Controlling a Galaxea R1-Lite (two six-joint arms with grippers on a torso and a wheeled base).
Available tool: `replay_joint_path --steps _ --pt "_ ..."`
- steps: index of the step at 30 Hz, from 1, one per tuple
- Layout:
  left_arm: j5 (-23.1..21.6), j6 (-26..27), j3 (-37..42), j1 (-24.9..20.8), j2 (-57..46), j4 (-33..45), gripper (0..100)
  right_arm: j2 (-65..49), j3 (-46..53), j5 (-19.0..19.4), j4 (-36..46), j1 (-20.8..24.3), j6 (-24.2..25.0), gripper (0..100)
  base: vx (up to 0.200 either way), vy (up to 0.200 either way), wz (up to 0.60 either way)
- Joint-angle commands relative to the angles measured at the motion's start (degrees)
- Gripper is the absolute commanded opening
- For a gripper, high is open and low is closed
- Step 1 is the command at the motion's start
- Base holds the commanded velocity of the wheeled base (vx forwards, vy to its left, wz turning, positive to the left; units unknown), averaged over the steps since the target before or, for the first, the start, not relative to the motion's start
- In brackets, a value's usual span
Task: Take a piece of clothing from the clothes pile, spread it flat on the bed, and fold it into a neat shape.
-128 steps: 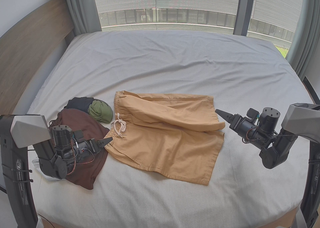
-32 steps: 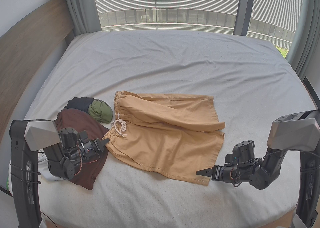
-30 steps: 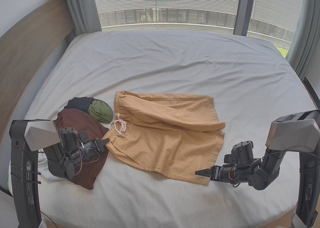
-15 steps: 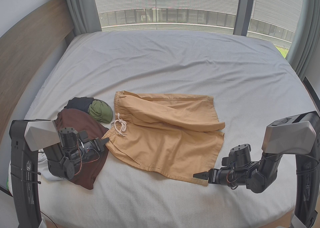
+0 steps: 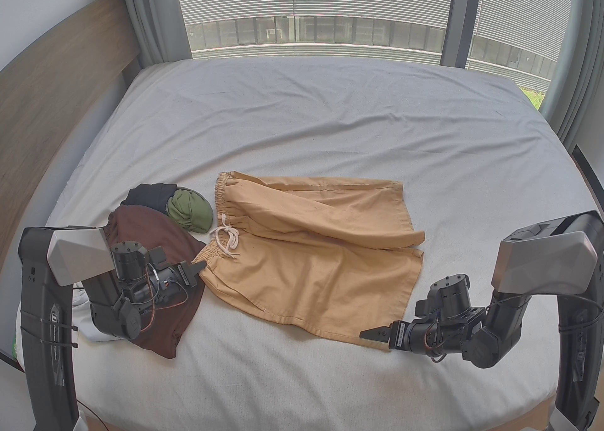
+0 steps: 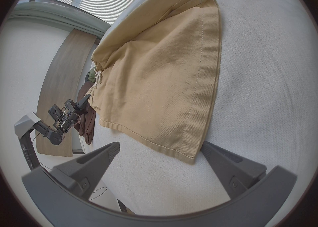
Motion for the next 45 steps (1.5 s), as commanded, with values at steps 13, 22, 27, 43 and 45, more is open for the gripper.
replay_joint_path --steps 13,22,27,43,45 --pt "0.0 0.0 -0.1 0.1 0.5 0.0 0 -0.2 0.0 -0.2 0.0 -0.9 -0.1 0 0.000 0.000 0.00" --pt "-0.2 0.1 1.7 -0.1 -0.3 -0.1 0 -6.9 0.4 -0.2 9.9 -3.5 -3.4 0 0.000 0.000 0.00" --pt "-0.8 0.1 4.5 -0.4 -2.3 0.1 0 -11.2 0.3 0.0 16.7 -6.4 -7.3 0 0.000 0.000 0.00" --pt "-1.5 0.3 15.4 -3.3 -10.7 5.9 0 -13.0 0.4 0.1 22.1 -10.0 -11.2 0 0.000 0.000 0.00" --pt "-1.5 0.8 16.5 -3.3 -11.5 7.1 0 -13.1 0.4 0.1 23.9 -10.5 -13.1 0 0.000 0.000 0.00"
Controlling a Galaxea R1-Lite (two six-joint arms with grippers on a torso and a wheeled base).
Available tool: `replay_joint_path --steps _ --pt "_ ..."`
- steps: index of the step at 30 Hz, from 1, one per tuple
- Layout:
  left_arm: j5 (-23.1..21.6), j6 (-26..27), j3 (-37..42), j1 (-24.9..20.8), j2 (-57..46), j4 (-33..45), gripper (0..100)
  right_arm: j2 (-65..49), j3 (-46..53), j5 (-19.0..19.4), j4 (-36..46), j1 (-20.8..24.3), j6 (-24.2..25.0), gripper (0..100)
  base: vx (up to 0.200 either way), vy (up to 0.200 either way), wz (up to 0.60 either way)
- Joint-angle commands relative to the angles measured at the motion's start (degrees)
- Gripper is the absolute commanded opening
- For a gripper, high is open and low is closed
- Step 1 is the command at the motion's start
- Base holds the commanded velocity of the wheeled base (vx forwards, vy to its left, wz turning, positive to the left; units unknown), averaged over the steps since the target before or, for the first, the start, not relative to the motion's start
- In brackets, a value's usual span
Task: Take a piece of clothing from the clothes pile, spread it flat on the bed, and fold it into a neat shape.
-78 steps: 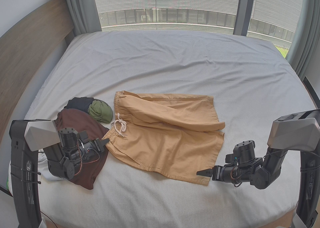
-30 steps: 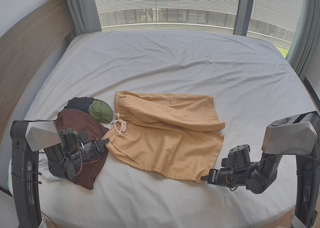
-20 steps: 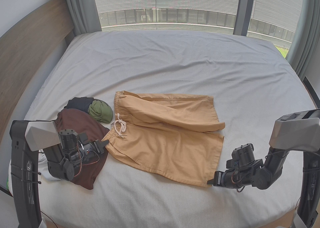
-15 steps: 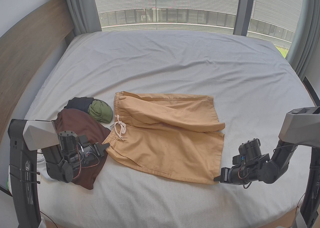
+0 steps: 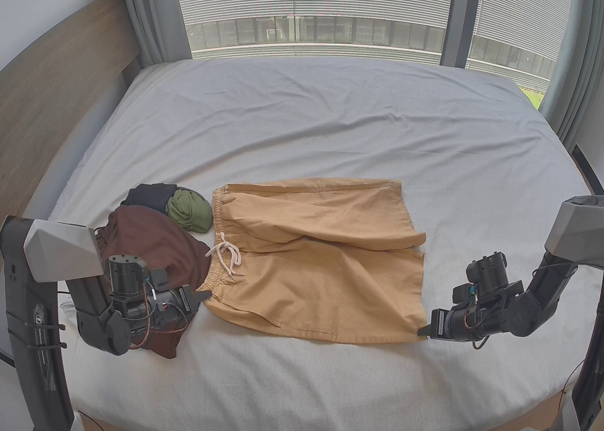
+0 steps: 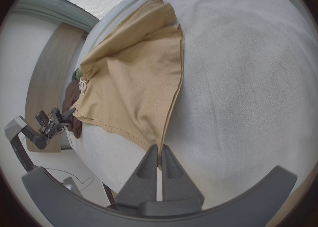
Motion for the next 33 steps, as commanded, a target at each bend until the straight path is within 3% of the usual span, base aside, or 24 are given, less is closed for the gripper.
replay_joint_path --steps 1,15,21,33 --pt "-0.1 0.9 2.8 -0.4 -3.5 1.7 0 -0.6 -0.1 0.0 2.5 -1.0 -2.3 0 0.000 0.000 0.00" --pt "-0.1 8.8 7.3 0.3 -5.0 7.4 0 -2.7 0.3 0.0 8.8 -2.4 -6.4 0 0.000 0.000 0.00" --pt "-2.7 12.8 9.0 0.7 -5.2 9.6 0 -2.9 0.8 0.1 9.6 -2.3 -6.6 0 0.000 0.000 0.00" --pt "-2.4 13.5 7.5 1.7 -4.3 9.7 0 -2.8 3.4 0.1 9.6 -2.6 -10.6 0 0.000 0.000 0.00"
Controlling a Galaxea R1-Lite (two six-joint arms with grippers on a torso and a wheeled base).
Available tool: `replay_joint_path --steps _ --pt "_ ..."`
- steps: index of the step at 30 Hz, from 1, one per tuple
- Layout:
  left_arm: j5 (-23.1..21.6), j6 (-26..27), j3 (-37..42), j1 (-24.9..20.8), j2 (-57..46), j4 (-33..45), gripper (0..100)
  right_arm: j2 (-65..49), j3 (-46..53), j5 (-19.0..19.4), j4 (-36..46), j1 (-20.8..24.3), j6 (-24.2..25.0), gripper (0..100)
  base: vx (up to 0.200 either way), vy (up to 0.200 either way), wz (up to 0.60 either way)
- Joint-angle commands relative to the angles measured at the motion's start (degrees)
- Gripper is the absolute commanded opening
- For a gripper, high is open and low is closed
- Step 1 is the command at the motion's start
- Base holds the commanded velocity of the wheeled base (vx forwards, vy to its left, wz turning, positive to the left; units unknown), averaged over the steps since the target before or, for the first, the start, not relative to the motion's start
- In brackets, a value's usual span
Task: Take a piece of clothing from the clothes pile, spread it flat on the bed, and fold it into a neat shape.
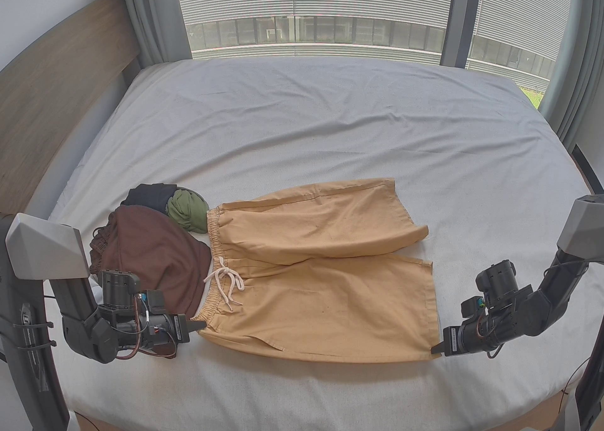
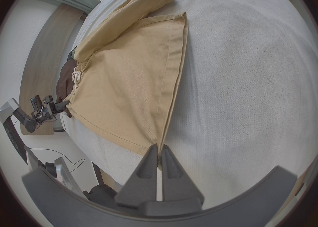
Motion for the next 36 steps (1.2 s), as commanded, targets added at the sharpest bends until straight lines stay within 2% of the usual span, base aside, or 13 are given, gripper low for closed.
replay_joint_path --steps 1,14,20,36 --pt "0.1 0.0 -0.7 0.0 0.6 -0.1 0 0.1 0.8 0.0 0.0 0.0 -0.2 0 0.000 0.000 0.00" --pt "-0.2 0.5 1.9 -0.3 -0.1 0.1 0 -0.8 2.3 0.0 0.8 0.0 -1.6 0 0.000 0.000 0.00" --pt "-0.6 5.6 4.6 -0.1 -0.1 0.5 0 -2.6 2.2 0.2 4.3 0.0 -3.0 0 0.000 0.000 0.00" --pt "-0.6 8.4 7.5 0.2 -0.6 0.9 0 -3.1 2.8 0.7 5.1 -0.4 -4.1 0 0.000 0.000 0.00"
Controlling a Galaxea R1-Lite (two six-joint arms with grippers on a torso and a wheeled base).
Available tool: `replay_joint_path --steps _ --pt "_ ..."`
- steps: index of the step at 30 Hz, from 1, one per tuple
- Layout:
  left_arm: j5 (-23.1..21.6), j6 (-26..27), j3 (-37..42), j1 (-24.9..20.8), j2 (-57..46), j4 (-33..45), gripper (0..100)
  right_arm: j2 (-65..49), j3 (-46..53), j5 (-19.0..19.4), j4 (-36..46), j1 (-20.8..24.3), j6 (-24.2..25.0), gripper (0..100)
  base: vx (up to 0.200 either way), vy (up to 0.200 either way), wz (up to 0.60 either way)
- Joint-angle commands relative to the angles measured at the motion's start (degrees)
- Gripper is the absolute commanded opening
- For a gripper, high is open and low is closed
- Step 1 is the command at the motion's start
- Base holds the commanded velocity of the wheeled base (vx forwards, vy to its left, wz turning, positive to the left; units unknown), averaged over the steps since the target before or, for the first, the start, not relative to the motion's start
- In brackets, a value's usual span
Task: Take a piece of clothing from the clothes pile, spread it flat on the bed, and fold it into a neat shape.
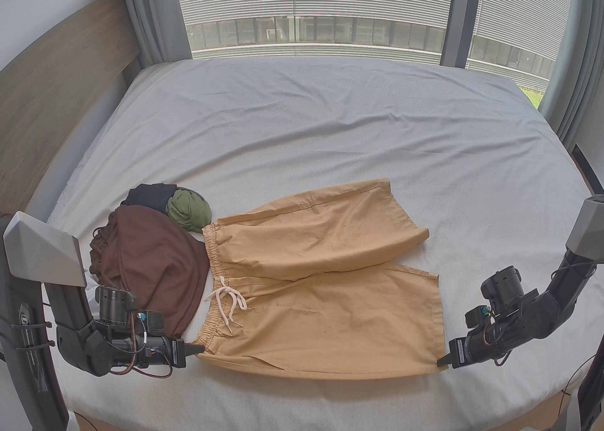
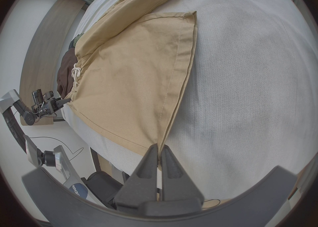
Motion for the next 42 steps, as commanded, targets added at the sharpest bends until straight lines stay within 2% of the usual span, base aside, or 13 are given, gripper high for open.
replay_joint_path --steps 1,4,10,19,34,42 --pt "0.0 0.0 0.1 0.1 0.1 0.0 0 -0.5 0.0 0.1 -0.1 -0.2 -0.1 0 0.000 0.000 0.00" --pt "0.0 0.0 -0.2 0.1 0.0 -0.2 0 -0.7 -0.2 0.2 -0.3 -0.3 0.0 0 0.000 0.000 0.00" --pt "-0.9 -1.9 -3.4 -0.3 -0.3 -3.2 0 -3.7 -0.8 4.0 -0.8 -0.7 0.3 0 0.000 0.000 0.00" --pt "-0.2 -12.5 -4.4 -2.6 1.0 -17.3 0 -6.0 -2.8 5.8 -1.6 -1.8 0.8 0 0.000 0.000 0.00" --pt "-0.1 -13.6 -4.7 -3.2 1.1 -20.3 0 -5.8 -2.8 5.9 -10.4 -2.5 2.4 0 0.000 0.000 0.00" --pt "1.5 -15.8 -6.2 -3.3 1.1 -22.7 0 -5.6 -3.2 5.9 -15.1 -2.4 4.3 0 0.000 0.000 0.00"
